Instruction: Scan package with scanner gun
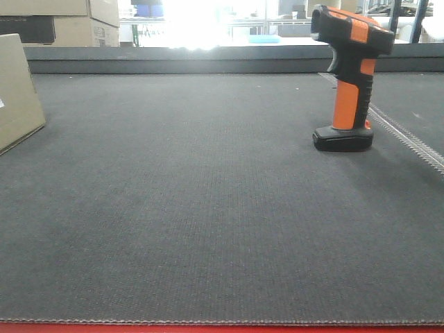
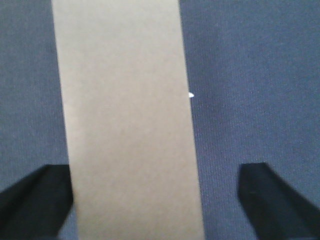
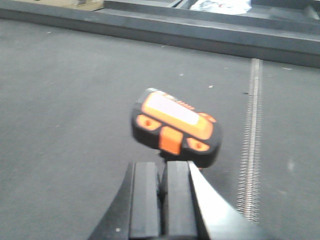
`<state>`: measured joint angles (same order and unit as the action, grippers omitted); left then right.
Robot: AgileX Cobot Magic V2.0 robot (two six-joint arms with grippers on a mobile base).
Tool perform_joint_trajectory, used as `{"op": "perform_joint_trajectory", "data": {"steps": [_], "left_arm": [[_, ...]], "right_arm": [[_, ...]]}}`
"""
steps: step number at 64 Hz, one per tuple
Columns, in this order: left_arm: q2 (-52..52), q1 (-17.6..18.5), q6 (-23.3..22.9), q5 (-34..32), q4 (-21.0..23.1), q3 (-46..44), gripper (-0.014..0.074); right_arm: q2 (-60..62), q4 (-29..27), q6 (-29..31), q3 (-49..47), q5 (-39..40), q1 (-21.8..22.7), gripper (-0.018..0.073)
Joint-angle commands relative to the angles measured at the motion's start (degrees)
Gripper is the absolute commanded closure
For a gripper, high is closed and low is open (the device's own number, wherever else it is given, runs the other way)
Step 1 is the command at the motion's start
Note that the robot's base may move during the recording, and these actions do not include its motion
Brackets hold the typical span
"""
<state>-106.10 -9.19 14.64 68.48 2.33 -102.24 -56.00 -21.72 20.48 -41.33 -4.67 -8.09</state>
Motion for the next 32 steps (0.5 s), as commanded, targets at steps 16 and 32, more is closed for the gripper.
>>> {"op": "perform_joint_trajectory", "data": {"steps": [16,32], "left_arm": [[9.7,0.2,-1.3,1.5,2.0,-0.5,0.0017],[18.7,0.2,-1.3,1.5,8.4,3.3,0.0293]], "right_arm": [[2.1,0.5,0.4,0.8,-2.5,10.0,0.0713],[8.1,0.5,0.4,6.8,-0.7,10.3,0.0713]]}}
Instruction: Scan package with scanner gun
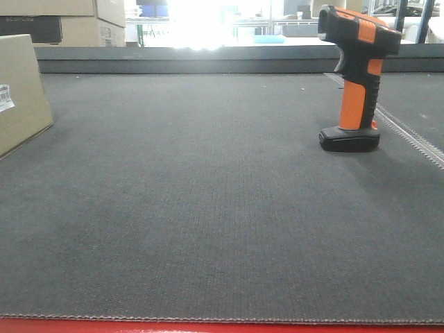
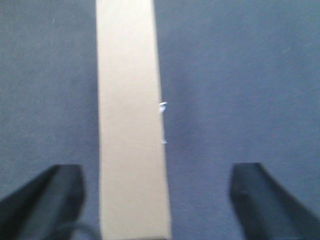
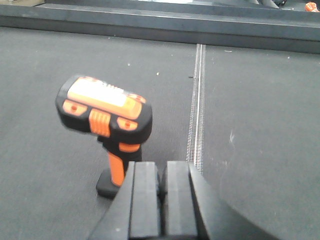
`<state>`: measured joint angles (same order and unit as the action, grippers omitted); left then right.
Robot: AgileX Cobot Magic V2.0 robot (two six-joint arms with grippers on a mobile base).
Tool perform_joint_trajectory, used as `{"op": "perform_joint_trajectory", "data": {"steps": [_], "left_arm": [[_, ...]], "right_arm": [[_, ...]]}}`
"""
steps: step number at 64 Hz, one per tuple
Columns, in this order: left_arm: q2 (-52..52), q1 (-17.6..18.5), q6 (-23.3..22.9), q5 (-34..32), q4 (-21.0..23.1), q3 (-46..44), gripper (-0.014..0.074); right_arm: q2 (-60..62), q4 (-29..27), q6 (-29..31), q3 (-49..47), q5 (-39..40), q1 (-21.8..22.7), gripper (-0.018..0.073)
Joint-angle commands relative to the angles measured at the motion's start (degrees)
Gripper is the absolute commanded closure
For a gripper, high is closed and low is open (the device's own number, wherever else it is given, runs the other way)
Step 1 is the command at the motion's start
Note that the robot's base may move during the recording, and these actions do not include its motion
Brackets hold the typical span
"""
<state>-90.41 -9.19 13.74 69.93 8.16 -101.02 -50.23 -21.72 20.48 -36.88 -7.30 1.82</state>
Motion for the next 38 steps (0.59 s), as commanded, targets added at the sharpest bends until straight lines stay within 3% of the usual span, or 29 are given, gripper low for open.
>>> {"op": "perform_joint_trajectory", "data": {"steps": [1,9,13,22,38], "left_arm": [[3.6,0.2,-0.4,0.0,2.8,3.0,0.0341],[9.0,0.2,-0.4,-4.3,3.6,10.0,0.0624],[11.8,0.2,-0.3,-7.3,3.6,13.8,0.0707],[18.7,0.2,0.7,-15.3,3.6,23.5,0.0708],[35.3,0.2,4.4,-37.7,4.3,46.8,0.0708]], "right_arm": [[2.7,0.5,0.4,2.9,2.1,0.3,0.0713],[6.9,0.5,0.4,8.4,3.2,0.3,0.0713],[8.4,0.5,0.4,10.5,3.2,0.3,0.0713],[12.8,0.5,0.4,14.6,3.3,0.3,0.0713],[22.5,0.5,0.4,18.4,1.5,0.3,0.0713]]}}
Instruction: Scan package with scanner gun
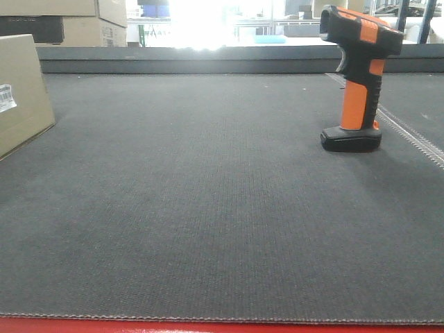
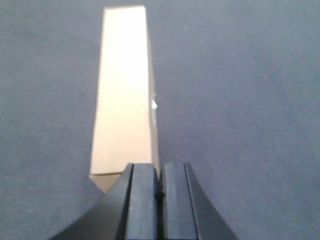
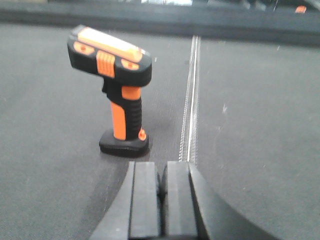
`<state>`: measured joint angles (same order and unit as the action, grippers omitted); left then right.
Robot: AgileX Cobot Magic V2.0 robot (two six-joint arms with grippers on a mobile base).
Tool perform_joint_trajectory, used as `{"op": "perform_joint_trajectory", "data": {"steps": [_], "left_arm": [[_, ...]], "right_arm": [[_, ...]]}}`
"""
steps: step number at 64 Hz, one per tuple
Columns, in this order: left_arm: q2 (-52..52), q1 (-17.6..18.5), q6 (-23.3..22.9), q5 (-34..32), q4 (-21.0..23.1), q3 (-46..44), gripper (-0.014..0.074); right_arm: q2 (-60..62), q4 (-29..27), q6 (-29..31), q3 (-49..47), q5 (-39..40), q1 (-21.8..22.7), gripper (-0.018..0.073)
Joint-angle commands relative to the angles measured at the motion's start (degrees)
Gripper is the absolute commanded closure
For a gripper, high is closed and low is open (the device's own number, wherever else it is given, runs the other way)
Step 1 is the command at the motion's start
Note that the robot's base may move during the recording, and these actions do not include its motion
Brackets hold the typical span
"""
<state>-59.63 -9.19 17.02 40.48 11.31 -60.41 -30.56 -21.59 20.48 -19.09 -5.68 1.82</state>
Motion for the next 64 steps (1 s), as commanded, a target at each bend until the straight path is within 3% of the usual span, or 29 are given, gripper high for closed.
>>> {"op": "perform_joint_trajectory", "data": {"steps": [1,9,25,38,64], "left_arm": [[5.8,0.2,1.3,-9.9,1.3,8.0,0.0708],[14.5,0.6,3.3,-18.8,2.1,17.5,0.0708],[29.1,7.8,4.3,-30.8,2.0,30.5,0.0708],[35.3,8.9,4.3,-32.9,2.0,34.7,0.0708],[35.8,8.9,4.3,-32.5,2.0,34.8,0.0708]], "right_arm": [[3.7,0.4,0.4,0.6,-0.6,0.3,0.0713],[8.1,0.4,0.4,0.7,-4.4,0.3,0.0713],[15.8,0.4,0.4,0.7,-6.9,0.3,0.0713],[16.9,0.4,0.4,0.7,-5.8,0.3,0.0713],[16.9,0.4,0.4,0.7,-5.8,0.3,0.0713]]}}
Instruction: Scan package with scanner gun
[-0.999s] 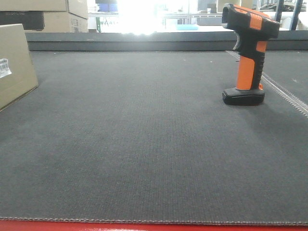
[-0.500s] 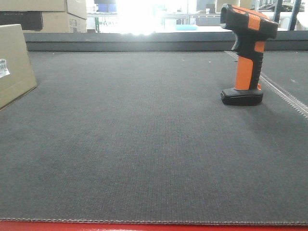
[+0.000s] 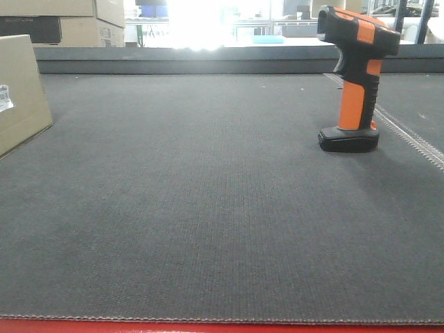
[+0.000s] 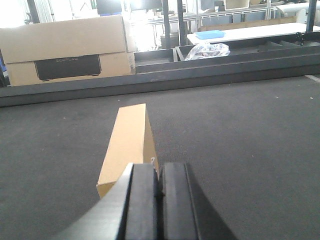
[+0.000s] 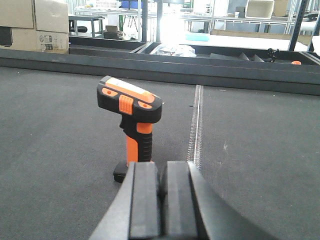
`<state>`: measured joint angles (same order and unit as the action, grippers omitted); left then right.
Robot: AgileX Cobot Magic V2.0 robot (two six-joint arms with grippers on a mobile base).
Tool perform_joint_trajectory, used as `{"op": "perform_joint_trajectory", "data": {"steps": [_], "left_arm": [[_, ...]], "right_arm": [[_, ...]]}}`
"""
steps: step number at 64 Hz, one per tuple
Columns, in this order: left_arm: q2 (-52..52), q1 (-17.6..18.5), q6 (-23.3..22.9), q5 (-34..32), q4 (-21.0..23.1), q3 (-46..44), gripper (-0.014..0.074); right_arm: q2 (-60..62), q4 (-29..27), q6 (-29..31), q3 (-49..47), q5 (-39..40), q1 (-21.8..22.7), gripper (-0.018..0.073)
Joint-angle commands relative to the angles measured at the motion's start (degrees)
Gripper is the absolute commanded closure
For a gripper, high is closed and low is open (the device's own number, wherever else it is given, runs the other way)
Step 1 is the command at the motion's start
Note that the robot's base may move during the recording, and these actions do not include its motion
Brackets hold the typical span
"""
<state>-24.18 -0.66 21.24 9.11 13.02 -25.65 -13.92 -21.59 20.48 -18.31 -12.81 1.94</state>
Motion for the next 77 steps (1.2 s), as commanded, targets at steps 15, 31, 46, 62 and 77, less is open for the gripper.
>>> {"op": "perform_joint_trajectory", "data": {"steps": [15,31,46,62,77], "left_arm": [[0.4,0.3,0.1,-1.1,0.3,0.1,0.0708],[0.4,0.4,-0.3,-0.6,0.0,0.3,0.0708],[6.0,0.6,-22.0,-1.5,-19.3,2.9,0.0708],[18.8,0.6,-23.0,-2.8,-17.9,15.5,0.0708],[24.2,0.6,-23.0,-12.5,-15.8,25.6,0.0708]], "right_arm": [[0.3,0.4,0.4,0.0,1.3,0.2,0.0713],[0.3,0.4,0.4,0.0,1.3,0.2,0.0713],[0.3,0.4,0.4,0.0,1.3,0.2,0.0713],[0.3,0.4,0.4,0.0,1.3,0.2,0.0713],[0.3,0.4,0.4,0.0,1.3,0.2,0.0713]]}}
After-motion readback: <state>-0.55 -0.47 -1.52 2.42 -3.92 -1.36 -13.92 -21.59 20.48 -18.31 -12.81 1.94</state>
